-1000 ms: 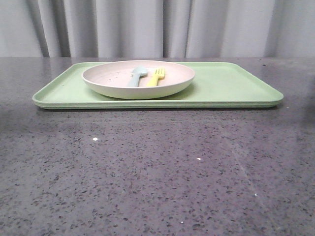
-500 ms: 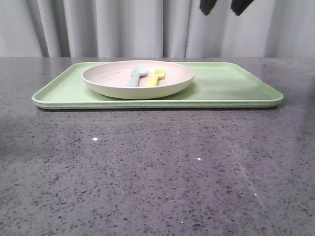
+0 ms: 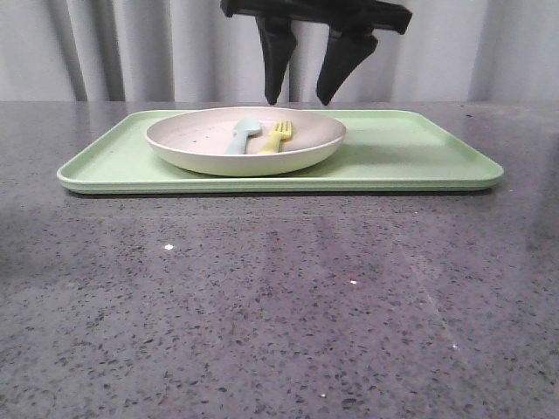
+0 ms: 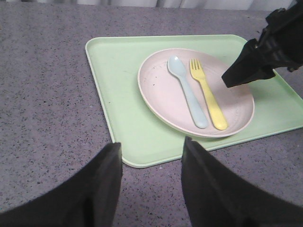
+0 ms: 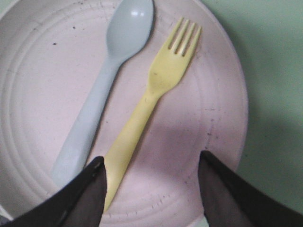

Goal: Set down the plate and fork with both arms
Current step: 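Lower the right gripper onto the yellow fork on the plate, then close the right gripper on the fork and lift it, then move the fork beside the plate and lower it onto the tray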

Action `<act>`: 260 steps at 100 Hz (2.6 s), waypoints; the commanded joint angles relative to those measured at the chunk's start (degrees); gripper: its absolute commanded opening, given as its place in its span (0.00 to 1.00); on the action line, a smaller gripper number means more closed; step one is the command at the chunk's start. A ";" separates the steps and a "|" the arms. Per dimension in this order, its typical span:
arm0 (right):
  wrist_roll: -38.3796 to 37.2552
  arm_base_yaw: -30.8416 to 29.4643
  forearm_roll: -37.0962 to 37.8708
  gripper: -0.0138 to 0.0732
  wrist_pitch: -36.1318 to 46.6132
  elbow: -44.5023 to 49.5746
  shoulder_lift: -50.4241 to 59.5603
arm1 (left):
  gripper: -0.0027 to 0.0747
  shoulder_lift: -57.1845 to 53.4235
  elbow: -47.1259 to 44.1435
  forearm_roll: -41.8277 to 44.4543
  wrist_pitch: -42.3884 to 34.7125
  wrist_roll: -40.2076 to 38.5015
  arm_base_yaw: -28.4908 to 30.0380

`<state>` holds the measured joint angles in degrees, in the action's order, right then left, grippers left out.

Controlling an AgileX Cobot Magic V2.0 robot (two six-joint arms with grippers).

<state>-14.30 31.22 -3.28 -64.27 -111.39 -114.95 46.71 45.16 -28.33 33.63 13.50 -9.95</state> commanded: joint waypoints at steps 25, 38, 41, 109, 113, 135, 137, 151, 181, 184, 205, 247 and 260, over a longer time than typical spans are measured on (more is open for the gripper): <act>-9.08 -0.03 -1.26 0.66 2.25 -4.04 -0.74 | 0.42 -0.48 1.47 -1.15 -3.03 -0.37 -0.21; -10.15 -0.03 -1.31 0.66 2.85 -4.04 -1.40 | 0.42 -0.48 1.47 -1.15 -3.03 -0.37 -0.21; -10.43 -0.03 -1.31 0.66 2.85 -4.04 -1.52 | 0.42 -0.48 1.47 -1.15 -3.03 -0.37 -0.21; -10.70 -0.03 -1.60 0.51 3.22 -4.04 -3.55 | 0.42 -0.48 1.47 -1.15 -3.03 -0.37 -0.21; -10.70 -0.03 -1.60 0.43 3.22 -4.04 -3.55 | 0.42 -0.48 1.47 -1.15 -3.03 -0.37 -0.21; -10.70 -0.03 -1.60 0.16 3.23 -4.04 -3.55 | 0.42 -0.48 1.47 -1.15 -2.47 -0.37 -0.21; -10.70 -0.03 -1.60 0.15 3.23 -4.04 -3.55 | 0.42 -0.48 1.47 -1.15 -2.47 -0.37 -0.21; -10.70 -0.09 -1.60 0.11 3.45 -4.04 -3.55 | 0.42 -0.48 1.47 -1.15 -2.47 -0.37 -0.21; -10.65 -1.72 -2.05 0.11 -2.67 -8.95 -3.49 | 0.42 -0.48 1.47 -1.15 -2.47 -0.37 -0.21; -10.65 -2.12 -2.05 0.11 -3.89 -9.88 -3.49 | 0.42 -0.48 1.47 -1.15 -2.47 -0.37 -0.21; -7.88 -5.64 -1.61 0.11 -12.78 -15.70 -3.32 | 0.42 -0.48 1.47 -1.15 -2.47 -0.37 -0.21; -6.33 -7.91 5.93 0.11 -12.90 -12.31 -0.56 | 0.42 -0.48 1.47 -1.15 -2.37 -0.37 -0.21; -6.16 -8.03 6.57 0.11 -12.90 -8.22 -0.43 | 0.42 -0.48 1.47 -1.15 -2.37 -0.37 -0.21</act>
<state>-21.31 23.62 1.89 -71.40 -120.64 -119.41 46.71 45.16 -28.29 34.28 13.50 -9.95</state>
